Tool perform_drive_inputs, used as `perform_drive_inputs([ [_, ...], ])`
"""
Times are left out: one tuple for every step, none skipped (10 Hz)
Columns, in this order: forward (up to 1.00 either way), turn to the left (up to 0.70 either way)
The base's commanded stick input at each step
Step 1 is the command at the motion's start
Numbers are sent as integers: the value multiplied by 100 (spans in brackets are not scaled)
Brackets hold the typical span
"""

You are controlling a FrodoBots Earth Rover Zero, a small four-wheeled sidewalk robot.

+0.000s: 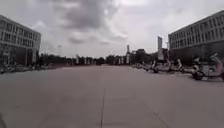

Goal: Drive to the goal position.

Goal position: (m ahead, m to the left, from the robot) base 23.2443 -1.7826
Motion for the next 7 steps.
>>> perform_drive_inputs([
  [70, 0],
  [70, 0],
  [70, 0],
  [70, 0],
  [70, 0],
  [70, 0],
  [70, 0],
])
